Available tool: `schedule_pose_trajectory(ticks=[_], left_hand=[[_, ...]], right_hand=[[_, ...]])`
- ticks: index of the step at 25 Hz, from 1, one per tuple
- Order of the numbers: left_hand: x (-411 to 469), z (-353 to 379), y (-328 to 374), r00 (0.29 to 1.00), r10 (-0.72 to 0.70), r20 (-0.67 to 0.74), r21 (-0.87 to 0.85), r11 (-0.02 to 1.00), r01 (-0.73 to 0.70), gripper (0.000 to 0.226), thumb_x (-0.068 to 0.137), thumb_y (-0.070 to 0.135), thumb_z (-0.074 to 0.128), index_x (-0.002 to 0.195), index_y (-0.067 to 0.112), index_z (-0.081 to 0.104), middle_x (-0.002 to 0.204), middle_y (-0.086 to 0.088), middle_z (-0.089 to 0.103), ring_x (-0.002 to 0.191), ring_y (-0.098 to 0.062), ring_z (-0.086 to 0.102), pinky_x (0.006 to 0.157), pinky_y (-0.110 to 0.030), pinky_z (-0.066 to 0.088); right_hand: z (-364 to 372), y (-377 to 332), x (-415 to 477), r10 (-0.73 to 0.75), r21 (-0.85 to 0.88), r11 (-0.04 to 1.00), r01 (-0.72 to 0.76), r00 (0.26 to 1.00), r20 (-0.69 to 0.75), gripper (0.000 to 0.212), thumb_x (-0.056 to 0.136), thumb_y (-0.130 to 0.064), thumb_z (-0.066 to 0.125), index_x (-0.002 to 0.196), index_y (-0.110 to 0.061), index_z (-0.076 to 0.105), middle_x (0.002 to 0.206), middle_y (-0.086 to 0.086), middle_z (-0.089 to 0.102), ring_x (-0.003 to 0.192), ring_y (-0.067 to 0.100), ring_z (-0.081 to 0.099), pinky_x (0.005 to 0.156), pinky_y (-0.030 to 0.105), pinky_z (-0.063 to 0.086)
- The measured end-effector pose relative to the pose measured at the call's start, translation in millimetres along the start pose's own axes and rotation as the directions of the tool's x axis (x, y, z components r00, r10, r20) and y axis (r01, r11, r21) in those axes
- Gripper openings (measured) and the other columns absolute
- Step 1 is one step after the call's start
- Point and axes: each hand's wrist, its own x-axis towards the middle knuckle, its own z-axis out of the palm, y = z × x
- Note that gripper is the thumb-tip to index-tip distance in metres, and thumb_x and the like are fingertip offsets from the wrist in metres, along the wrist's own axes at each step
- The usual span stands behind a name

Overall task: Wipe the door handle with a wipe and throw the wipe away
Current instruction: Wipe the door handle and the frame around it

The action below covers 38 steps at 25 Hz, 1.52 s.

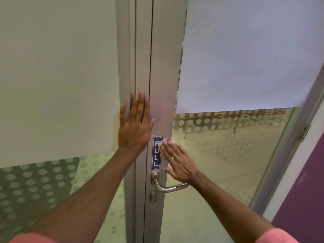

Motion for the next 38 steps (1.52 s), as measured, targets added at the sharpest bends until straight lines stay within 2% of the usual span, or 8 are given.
schedule_pose_trajectory(ticks=[5,13,19,22,26,30,34,38], left_hand=[[0.4,-0.2,1.2,1.000,-0.004,-0.005,0.041,0.999,0.004,0.068,0.105,0.047,0.021,0.155,0.004,0.003,0.161,-0.014,0.017,0.148,-0.026,0.017,0.120,-0.048,0.000],[-0.5,1.9,0.3,1.000,-0.001,-0.017,0.020,1.000,0.002,0.065,0.105,0.045,0.017,0.154,0.006,-0.002,0.161,-0.013,0.010,0.149,-0.025,0.013,0.120,-0.047,-0.008],[-0.7,2.6,0.8,1.000,-0.009,-0.024,0.025,1.000,0.010,0.065,0.105,0.047,0.010,0.154,0.006,-0.005,0.161,-0.012,0.011,0.150,-0.024,0.016,0.120,-0.047,-0.008],[-0.6,2.7,1.5,0.999,0.002,-0.032,0.043,0.999,0.000,0.066,0.105,0.047,0.010,0.154,0.006,-0.004,0.161,-0.012,0.013,0.148,-0.024,0.022,0.120,-0.047,-0.006],[-1.1,2.5,-0.4,1.000,-0.008,-0.024,0.006,1.000,0.008,0.065,0.105,0.047,0.013,0.154,0.007,-0.003,0.161,-0.012,0.011,0.149,-0.024,0.016,0.120,-0.047,-0.006],[-0.7,2.8,-0.1,1.000,0.003,-0.018,-0.003,1.000,-0.003,0.064,0.105,0.045,0.011,0.154,0.007,-0.004,0.161,-0.012,0.010,0.149,-0.024,0.013,0.120,-0.047,-0.009],[-0.8,3.6,-0.7,1.000,-0.007,-0.012,0.001,1.000,0.007,0.065,0.105,0.046,0.011,0.154,0.007,-0.004,0.162,-0.012,0.006,0.150,-0.024,0.011,0.120,-0.046,-0.010],[-1.4,4.1,-0.4,1.000,-0.012,-0.016,0.000,1.000,0.012,0.066,0.105,0.047,0.013,0.154,0.007,-0.005,0.162,-0.012,0.007,0.149,-0.024,0.010,0.120,-0.046,-0.009]], right_hand=[[-24.7,-15.9,51.0,0.077,0.132,0.989,-0.066,0.994,-0.081,0.084,0.095,-0.062,0.012,0.151,-0.002,-0.006,0.160,0.017,-0.013,0.151,0.029,-0.002,0.124,0.038,-0.001],[15.9,-30.5,-13.3,-0.087,0.065,0.995,0.081,0.991,0.098,0.075,0.098,-0.060,0.007,0.154,-0.011,0.003,0.162,0.008,-0.003,0.150,0.018,-0.013,0.123,0.037,-0.002],[-23.3,-19.8,47.6,0.058,0.157,0.986,-0.054,0.998,-0.018,0.081,0.096,-0.062,0.008,0.152,-0.005,-0.006,0.161,0.014,-0.013,0.151,0.026,-0.003,0.124,0.036,-0.001],[-26.5,-22.1,50.1,0.004,0.140,0.990,-0.003,1.000,-0.007,0.083,0.095,-0.064,0.008,0.152,-0.006,-0.007,0.161,0.013,-0.016,0.151,0.025,-0.006,0.124,0.036,-0.004],[1.3,-34.5,6.2,-0.124,0.152,0.983,0.101,0.981,0.147,0.079,0.094,-0.065,0.002,0.152,-0.013,-0.012,0.159,0.006,-0.022,0.149,0.018,-0.018,0.120,0.042,-0.005],[15.8,-14.6,-27.7,-0.218,0.167,0.969,0.181,0.945,0.245,0.081,0.094,-0.066,0.004,0.155,-0.013,-0.003,0.163,0.006,-0.007,0.150,0.017,-0.013,0.124,0.042,0.004],[1.0,-0.5,-14.8,-0.134,0.099,0.988,0.118,0.975,0.179,0.078,0.095,-0.062,0.001,0.153,-0.010,0.006,0.160,0.011,0.005,0.149,0.026,0.008,0.121,0.038,0.000],[-26.1,19.4,31.5,0.001,0.075,0.997,0.001,1.000,-0.028,0.077,0.096,-0.062,0.000,0.151,-0.010,-0.015,0.159,0.011,-0.018,0.149,0.024,-0.006,0.122,0.036,-0.005]])
